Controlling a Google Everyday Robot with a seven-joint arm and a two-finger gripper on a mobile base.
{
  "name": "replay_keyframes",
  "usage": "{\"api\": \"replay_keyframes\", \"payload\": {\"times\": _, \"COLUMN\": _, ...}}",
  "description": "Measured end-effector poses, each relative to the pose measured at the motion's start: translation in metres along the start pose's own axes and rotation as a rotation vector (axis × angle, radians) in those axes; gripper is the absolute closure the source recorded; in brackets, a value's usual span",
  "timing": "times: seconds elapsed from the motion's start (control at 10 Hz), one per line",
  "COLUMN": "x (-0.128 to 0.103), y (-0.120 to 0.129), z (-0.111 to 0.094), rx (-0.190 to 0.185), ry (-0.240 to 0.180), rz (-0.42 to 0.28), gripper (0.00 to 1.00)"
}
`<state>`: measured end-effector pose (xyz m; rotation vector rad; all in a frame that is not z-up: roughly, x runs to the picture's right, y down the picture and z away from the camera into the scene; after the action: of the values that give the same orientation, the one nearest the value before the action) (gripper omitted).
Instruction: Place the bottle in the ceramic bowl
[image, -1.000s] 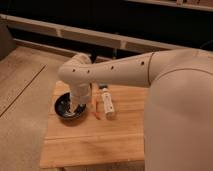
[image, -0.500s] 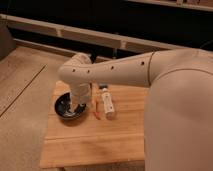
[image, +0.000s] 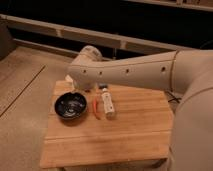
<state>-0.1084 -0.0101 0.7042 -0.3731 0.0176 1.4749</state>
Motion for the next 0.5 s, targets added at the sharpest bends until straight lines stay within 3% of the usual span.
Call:
{"api": "replay_keyframes", "payload": {"times": 0.2, "x": -0.006, "y": 0.002, "z": -0.005, "rx": -0.015, "ry": -0.03, "rz": -0.009, "gripper": 0.35}}
{"api": "replay_keyframes", "payload": {"times": 0.4, "x": -0.002, "y": 0.001, "z": -0.001, "rx": -0.02, "ry": -0.015, "rz": 0.014, "gripper": 0.35}}
{"api": "replay_keyframes", "payload": {"times": 0.5, "x": 0.003, "y": -0.009, "z": 0.005, "rx": -0.026, "ry": 0.013, "rz": 0.071, "gripper": 0.35}}
